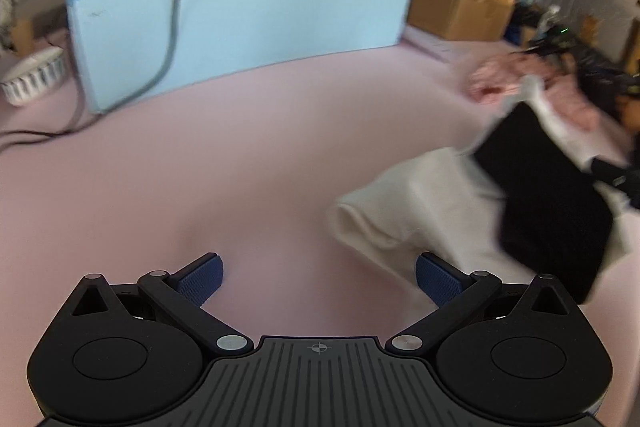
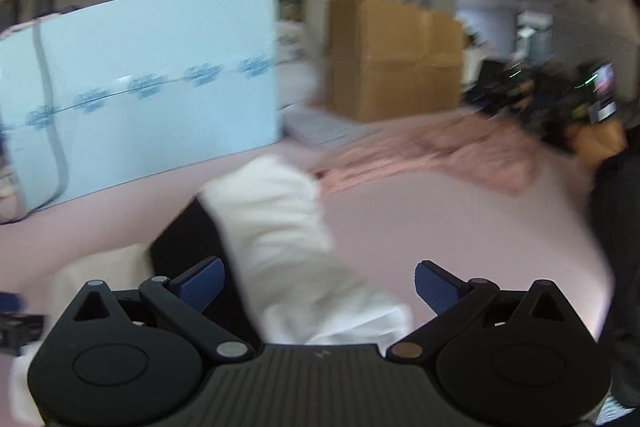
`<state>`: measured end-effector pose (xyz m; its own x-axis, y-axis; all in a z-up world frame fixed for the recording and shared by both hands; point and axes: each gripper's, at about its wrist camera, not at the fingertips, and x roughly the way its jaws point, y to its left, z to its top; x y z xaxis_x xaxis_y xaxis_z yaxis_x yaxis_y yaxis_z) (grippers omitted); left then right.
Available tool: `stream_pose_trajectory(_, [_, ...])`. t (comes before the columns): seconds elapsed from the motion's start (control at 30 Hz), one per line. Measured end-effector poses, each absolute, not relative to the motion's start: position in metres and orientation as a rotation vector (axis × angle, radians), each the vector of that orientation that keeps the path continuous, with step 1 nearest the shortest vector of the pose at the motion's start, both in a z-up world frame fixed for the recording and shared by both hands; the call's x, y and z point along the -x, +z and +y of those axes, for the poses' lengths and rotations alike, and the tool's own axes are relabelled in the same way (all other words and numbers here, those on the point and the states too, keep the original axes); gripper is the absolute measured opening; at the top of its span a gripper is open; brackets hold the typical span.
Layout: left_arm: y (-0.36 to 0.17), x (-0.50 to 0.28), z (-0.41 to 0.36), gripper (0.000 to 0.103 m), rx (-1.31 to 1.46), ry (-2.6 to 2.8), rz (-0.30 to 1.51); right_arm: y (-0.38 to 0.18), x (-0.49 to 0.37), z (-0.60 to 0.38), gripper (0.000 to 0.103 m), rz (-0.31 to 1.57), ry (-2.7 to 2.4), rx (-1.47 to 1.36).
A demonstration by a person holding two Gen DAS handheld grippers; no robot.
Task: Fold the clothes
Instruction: 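Close the left gripper on the shirt edge while the right gripper grasps the shirt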
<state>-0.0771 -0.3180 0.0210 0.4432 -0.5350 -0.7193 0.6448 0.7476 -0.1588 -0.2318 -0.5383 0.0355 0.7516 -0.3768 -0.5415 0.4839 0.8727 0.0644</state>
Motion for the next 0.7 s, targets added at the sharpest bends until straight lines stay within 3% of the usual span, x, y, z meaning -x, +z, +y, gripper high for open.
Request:
stream_pose_trajectory(0.57, [0.015, 0.100, -0.345, 0.103, -0.248, -0.691, 0.812, 0.008, 0.220, -0.546, 0.102, 0.560, -0.534, -0.292])
stream_pose_trajectory(0.63, [0.014, 0.103, -0.345, 0.103, -0.243, -0.685, 0.790, 0.008, 0.220, -0.540, 0.090, 0.563, -0.508, -0.241])
stream_pose_trajectory(0.7, [0.013, 0.104, -0.343, 0.098, -0.229, -0.684, 0.766, 0.010, 0.223, -0.532, 0.070, 0.556, -0.487, -0.190])
